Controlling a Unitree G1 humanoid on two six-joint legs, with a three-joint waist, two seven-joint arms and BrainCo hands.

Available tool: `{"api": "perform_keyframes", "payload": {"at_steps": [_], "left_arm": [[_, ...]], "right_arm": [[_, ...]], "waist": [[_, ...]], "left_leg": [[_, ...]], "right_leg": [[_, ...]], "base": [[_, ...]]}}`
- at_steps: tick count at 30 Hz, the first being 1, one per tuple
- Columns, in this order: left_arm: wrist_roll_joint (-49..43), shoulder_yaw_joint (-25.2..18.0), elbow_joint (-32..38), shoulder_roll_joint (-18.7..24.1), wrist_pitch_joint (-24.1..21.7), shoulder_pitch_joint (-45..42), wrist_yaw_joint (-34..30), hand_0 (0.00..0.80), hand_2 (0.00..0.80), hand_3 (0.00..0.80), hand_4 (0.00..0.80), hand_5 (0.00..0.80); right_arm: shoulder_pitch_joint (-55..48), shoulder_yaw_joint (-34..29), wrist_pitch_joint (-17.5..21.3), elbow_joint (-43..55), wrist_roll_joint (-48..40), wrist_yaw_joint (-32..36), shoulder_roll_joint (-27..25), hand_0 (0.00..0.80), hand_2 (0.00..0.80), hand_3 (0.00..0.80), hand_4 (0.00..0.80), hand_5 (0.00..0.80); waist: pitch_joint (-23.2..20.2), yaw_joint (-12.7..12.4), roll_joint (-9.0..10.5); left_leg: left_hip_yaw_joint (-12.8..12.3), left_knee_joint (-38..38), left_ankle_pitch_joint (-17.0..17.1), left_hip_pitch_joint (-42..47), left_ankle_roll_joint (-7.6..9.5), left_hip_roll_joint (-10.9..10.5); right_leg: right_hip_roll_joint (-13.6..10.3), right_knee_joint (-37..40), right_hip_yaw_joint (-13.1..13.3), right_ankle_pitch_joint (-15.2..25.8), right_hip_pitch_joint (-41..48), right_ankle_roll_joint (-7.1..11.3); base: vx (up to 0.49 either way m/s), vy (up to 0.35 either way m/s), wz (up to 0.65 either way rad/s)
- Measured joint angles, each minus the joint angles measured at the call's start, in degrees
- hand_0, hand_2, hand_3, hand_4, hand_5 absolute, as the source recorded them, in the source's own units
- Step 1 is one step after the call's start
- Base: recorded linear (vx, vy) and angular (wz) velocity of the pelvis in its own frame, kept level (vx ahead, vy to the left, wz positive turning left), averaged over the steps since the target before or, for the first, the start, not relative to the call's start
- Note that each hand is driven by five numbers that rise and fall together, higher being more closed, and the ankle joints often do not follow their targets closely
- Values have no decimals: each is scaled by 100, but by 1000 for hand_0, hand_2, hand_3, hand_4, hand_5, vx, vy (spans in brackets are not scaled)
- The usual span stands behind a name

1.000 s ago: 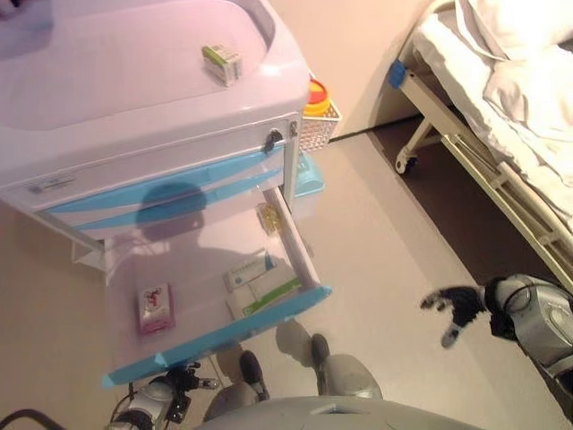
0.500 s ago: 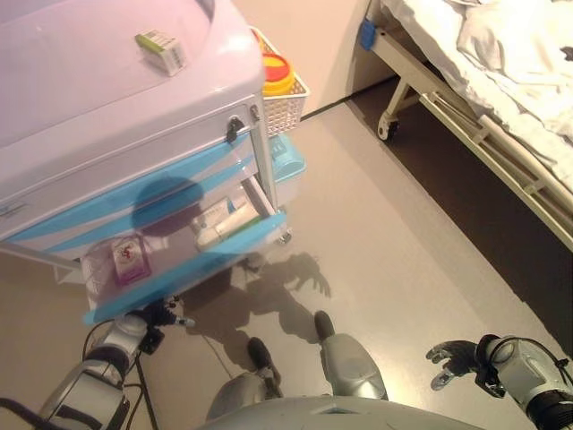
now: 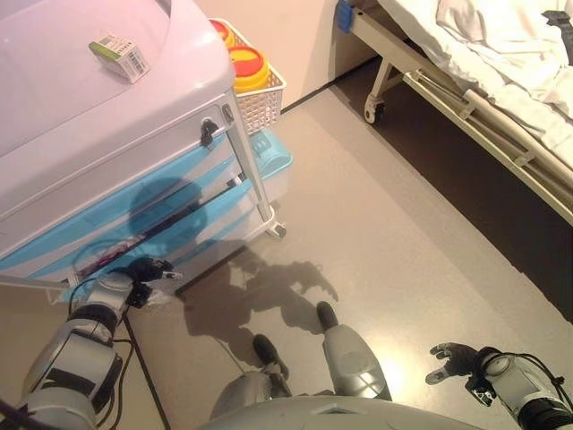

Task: Open the drawer and pick up the medicine

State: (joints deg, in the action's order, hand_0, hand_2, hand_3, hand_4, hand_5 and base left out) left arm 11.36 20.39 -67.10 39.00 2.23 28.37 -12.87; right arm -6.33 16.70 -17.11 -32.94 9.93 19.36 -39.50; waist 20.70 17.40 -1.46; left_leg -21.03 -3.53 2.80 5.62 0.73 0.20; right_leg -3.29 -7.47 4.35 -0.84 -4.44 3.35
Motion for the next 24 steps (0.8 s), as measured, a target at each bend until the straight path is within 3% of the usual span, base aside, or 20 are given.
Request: {"api": "perform_keyframes", "payload": {"at_steps": [24], "left_arm": [[-12,-125,-72,8,-1,-66,53,0,0,0,0,0]], "right_arm": [[26,2,-21,27,-196,-297,22,0,0,0,0,0]], "waist": [[54,-169,1]], "left_leg": [[16,31,-3,0,-5,48]], "right_leg": [[2,4,-25,-1,10,0]], "base": [[1,1,0]]}}
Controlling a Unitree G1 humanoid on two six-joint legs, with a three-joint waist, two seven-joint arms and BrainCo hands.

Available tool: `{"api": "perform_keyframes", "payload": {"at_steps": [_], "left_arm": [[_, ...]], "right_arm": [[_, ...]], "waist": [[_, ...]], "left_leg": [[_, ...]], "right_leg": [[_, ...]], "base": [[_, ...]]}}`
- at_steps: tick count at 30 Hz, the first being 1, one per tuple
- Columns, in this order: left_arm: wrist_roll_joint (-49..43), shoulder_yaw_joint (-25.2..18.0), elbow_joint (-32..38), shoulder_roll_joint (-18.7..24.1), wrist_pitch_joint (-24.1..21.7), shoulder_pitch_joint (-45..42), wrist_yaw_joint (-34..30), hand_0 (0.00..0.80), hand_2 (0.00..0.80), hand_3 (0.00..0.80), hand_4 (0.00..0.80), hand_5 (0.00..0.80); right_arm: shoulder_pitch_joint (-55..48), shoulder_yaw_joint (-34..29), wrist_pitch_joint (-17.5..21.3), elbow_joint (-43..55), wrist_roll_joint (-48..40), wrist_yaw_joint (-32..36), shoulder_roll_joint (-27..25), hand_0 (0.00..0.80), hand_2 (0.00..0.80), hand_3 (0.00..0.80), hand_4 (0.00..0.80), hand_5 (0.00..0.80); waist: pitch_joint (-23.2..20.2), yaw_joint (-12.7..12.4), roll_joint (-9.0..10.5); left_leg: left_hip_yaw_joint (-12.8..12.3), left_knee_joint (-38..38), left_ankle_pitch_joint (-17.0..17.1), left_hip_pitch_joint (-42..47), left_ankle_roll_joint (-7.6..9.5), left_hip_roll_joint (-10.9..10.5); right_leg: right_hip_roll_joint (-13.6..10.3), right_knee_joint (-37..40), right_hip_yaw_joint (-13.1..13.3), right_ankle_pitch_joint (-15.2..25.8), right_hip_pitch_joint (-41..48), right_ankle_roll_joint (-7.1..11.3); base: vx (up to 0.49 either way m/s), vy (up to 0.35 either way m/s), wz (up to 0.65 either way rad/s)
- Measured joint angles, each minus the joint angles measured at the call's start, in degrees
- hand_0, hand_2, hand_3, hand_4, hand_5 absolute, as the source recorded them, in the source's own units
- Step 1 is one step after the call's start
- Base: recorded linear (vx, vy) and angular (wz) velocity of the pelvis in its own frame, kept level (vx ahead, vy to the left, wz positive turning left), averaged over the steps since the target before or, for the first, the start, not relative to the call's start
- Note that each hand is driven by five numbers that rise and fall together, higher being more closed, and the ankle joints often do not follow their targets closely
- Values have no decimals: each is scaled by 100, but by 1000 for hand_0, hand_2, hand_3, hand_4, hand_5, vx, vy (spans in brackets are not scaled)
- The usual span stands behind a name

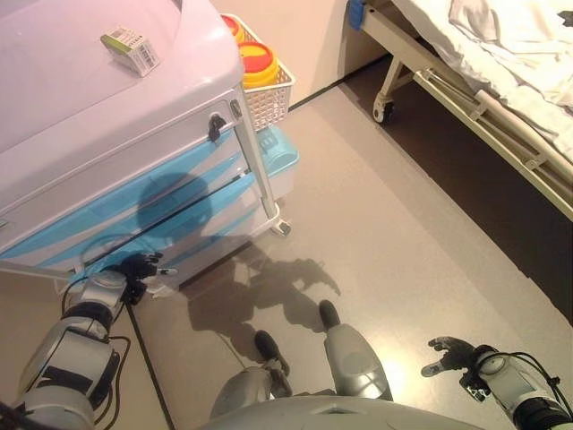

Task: Open the drawer and pick up the medicine

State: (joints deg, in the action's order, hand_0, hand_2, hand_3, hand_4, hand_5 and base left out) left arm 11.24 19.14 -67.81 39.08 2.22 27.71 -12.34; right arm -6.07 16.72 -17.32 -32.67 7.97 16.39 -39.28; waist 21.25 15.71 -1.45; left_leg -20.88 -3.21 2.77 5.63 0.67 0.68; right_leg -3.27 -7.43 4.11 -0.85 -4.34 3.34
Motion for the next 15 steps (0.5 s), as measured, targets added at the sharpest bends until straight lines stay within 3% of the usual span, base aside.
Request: {"api": "perform_keyframes", "payload": {"at_steps": [5,15], "left_arm": [[-14,-150,-121,72,-5,-31,130,0,0,0,0,0],[79,-217,-385,877,107,220,141,0,0,0,0,0]], "right_arm": [[1,-8,13,-3,-5,-34,-2,0,0,0,0,0],[24,-10,78,38,-243,-154,-4,0,0,0,0,0]], "waist": [[17,10,17],[317,5,128]], "left_leg": [[-2,0,-1,0,-1,1],[-8,215,-69,-147,-12,29]], "right_leg": [[6,11,1,0,2,0],[-12,-74,1,-12,-94,14]], "base": [[3,46,0],[-15,21,-1]]}}
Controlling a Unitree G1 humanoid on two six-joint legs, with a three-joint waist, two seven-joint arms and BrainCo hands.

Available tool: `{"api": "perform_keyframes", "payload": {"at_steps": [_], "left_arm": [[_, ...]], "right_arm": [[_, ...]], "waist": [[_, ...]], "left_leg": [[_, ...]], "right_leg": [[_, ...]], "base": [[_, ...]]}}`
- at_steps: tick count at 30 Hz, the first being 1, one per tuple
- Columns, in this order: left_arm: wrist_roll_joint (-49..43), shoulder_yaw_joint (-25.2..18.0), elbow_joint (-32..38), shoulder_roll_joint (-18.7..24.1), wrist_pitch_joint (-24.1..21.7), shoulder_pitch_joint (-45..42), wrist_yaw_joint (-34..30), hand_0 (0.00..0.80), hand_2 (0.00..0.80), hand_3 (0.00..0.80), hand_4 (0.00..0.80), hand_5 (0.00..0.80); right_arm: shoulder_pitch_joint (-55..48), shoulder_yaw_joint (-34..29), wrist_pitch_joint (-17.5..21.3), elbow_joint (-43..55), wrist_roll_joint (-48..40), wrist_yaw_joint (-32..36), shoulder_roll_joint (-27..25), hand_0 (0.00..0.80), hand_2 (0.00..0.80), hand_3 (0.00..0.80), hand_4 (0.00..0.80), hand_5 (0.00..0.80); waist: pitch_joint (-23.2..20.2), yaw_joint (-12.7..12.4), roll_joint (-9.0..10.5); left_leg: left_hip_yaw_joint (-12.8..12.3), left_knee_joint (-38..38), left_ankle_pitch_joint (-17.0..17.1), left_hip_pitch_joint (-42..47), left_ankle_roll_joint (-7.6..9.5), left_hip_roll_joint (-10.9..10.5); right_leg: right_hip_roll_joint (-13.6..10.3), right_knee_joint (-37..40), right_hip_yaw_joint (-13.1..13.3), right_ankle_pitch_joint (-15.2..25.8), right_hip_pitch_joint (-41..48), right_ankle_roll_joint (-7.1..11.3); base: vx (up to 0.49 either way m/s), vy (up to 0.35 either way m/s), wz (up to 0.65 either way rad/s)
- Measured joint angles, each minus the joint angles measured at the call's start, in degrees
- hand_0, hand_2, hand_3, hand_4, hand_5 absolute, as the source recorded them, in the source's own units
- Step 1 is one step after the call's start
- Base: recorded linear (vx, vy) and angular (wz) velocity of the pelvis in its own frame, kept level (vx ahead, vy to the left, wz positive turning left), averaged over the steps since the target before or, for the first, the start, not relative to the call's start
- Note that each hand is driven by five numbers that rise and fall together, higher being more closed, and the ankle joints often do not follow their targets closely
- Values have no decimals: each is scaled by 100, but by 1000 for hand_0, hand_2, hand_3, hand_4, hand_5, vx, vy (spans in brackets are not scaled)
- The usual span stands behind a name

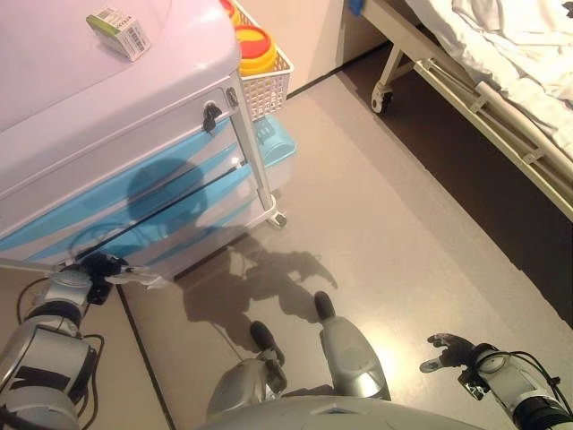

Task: Open the drawer and pick up the medicine

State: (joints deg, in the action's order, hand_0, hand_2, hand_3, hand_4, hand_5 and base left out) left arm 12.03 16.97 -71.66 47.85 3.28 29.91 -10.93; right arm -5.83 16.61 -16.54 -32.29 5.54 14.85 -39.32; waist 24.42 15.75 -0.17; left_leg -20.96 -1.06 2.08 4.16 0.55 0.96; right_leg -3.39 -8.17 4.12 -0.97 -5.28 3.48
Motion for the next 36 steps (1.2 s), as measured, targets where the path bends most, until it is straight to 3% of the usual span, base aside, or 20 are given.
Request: {"api": "perform_keyframes", "payload": {"at_steps": [7,13,17,29,32,36], "left_arm": [[164,-3,-205,178,47,319,-12,0,0,0,0,0],[378,4,-231,312,43,620,4,0,0,0,0,0],[419,5,-230,316,44,757,3,0,0,0,0,0],[656,8,-153,324,4,956,196,0,0,0,0,0],[1107,3,-19,325,6,941,-47,0,0,0,0,0],[1550,-14,905,145,5,524,-750,0,0,0,0,0]], "right_arm": [[28,10,5,23,-256,-232,-4,0,0,0,0,0],[105,137,21,20,-427,-348,-2,0,0,0,0,0],[171,222,58,20,-498,-459,-1,0,0,0,0,0],[204,236,257,1,-599,-604,19,0,0,0,0,0],[206,235,299,63,-668,-604,33,0,0,0,0,0],[192,220,422,77,-672,-596,239,0,0,0,0,0]], "waist": [[13,-31,4],[210,-104,74],[281,-123,131],[336,-168,222],[341,-203,233],[350,-233,258]], "left_leg": [[10,223,-77,-205,10,3],[41,844,-311,-641,42,92],[187,1113,-431,-797,52,118],[267,1595,-636,-1096,84,214],[295,1621,-634,-1175,88,234],[369,1597,-624,-1137,97,211]], "right_leg": [[1,-92,3,17,-143,-23],[-6,-211,7,29,-339,-36],[-1,-236,-3,35,-393,-41],[6,-294,-38,49,-468,-34],[1,-301,-38,73,-521,-19],[-12,-277,-121,89,-425,-21]], "base": [[-2,4,0],[-2,-5,2],[-24,-12,-1],[-21,-49,2],[-57,-98,0],[15,-77,8]]}}
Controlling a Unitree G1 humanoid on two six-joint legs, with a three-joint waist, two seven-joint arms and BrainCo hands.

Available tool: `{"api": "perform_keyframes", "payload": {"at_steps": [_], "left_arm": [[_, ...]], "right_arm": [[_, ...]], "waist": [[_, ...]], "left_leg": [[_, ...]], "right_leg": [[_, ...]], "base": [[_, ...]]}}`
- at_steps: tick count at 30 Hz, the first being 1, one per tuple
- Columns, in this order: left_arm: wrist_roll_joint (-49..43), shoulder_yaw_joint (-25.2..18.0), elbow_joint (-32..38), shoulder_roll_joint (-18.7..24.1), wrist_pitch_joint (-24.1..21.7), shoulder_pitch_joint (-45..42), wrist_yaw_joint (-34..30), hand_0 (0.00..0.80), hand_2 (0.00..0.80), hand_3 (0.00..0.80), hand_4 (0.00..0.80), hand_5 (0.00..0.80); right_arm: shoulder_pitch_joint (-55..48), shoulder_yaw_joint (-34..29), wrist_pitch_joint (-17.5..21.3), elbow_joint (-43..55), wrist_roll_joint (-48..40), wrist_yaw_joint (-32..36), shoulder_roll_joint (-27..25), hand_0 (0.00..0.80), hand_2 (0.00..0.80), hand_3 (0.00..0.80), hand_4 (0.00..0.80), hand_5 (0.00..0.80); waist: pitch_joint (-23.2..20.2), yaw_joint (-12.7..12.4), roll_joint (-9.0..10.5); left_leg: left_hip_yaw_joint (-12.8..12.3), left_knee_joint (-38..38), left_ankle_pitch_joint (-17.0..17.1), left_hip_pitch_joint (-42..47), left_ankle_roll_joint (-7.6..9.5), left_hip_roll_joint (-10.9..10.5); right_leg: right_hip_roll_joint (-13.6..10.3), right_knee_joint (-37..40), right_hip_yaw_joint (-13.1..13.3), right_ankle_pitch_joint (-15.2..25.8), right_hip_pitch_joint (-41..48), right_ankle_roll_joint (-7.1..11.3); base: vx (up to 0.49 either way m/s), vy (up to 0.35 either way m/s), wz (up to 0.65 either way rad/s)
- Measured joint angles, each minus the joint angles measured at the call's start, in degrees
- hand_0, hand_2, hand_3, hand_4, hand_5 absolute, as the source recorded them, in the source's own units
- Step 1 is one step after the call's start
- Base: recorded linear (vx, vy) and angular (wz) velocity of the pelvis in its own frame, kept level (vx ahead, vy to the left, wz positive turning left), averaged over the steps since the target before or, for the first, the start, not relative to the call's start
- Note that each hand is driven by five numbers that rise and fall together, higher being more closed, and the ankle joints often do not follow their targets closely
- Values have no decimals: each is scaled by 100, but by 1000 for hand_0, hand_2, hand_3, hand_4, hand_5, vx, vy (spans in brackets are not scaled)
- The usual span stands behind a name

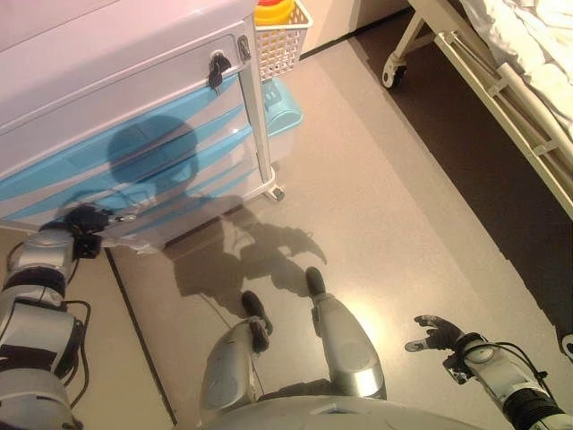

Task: Open the drawer and pick up the medicine

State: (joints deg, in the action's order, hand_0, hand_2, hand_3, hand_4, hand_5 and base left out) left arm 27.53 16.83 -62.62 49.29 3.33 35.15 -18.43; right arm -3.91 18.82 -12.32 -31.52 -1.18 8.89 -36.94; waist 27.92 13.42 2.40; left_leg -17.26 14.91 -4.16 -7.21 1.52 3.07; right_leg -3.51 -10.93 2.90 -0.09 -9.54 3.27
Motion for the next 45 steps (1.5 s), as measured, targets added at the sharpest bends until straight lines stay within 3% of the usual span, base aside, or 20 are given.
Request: {"api": "perform_keyframes", "payload": {"at_steps": [5,9,13,19,25,31,40,45], "left_arm": [[230,-374,1178,-588,-2,-915,-603,0,0,0,0,0],[215,-445,1881,-1093,-9,-1852,-723,0,0,0,0,0],[179,-601,1908,-1538,-4,-2621,-816,0,0,0,0,0],[515,-861,1962,-2049,205,-3743,-882,0,0,0,0,0],[962,-862,1363,-2717,537,-3998,-1053,0,0,0,0,0],[1582,-748,713,-3233,477,-3991,-1265,0,0,0,0,0],[2671,-742,-10,-3766,270,-3975,-1468,0,0,0,0,0],[2874,-749,-197,-3747,249,-3937,-1463,0,0,0,0,0]], "right_arm": [[-55,-70,165,158,-115,9,214,0,0,0,0,0],[-263,-297,429,524,-115,38,333,0,0,0,0,0],[-483,-539,712,697,-193,96,377,0,0,0,0,0],[-713,-564,847,447,-586,548,596,0,0,0,0,0],[-447,-546,817,-955,-2156,1180,1372,0,0,0,0,0],[-225,-632,1200,-2051,-3856,1656,2058,0,0,0,0,0],[-86,-678,1709,-3015,-4495,1965,2323,0,0,0,0,0],[-31,-678,1876,-3241,-4491,2007,2483,0,0,0,0,0]], "waist": [[0,-71,6],[-43,-131,-29],[-417,-292,-140],[-1163,-576,-375],[-1546,-768,-446],[-1852,-888,-463],[-2141,-1024,-479],[-2232,-1064,-385]], "left_leg": [[28,-323,65,425,-11,-47],[161,-698,231,723,-36,-101],[202,-944,305,842,-65,-125],[479,-1346,394,1217,-93,-205],[664,-1575,544,1329,-104,-231],[804,-1866,740,1447,-171,-206],[963,-1940,815,1487,-177,-178],[1035,-1946,839,1483,-214,-131]], "right_leg": [[-20,219,-68,0,412,0],[-33,440,-254,0,704,-8],[-21,635,-360,16,818,-31],[-52,935,-627,-1,1210,-47],[-81,991,-826,-21,1339,-27],[-73,990,-993,-69,1397,-51],[-54,991,-1173,-107,1487,-111],[-5,986,-1236,-125,1510,-141]], "base": [[44,-76,4],[57,-70,16],[66,-59,8],[49,-55,13],[3,-43,18],[-46,-65,14],[-67,-57,10],[-16,-8,5]]}}
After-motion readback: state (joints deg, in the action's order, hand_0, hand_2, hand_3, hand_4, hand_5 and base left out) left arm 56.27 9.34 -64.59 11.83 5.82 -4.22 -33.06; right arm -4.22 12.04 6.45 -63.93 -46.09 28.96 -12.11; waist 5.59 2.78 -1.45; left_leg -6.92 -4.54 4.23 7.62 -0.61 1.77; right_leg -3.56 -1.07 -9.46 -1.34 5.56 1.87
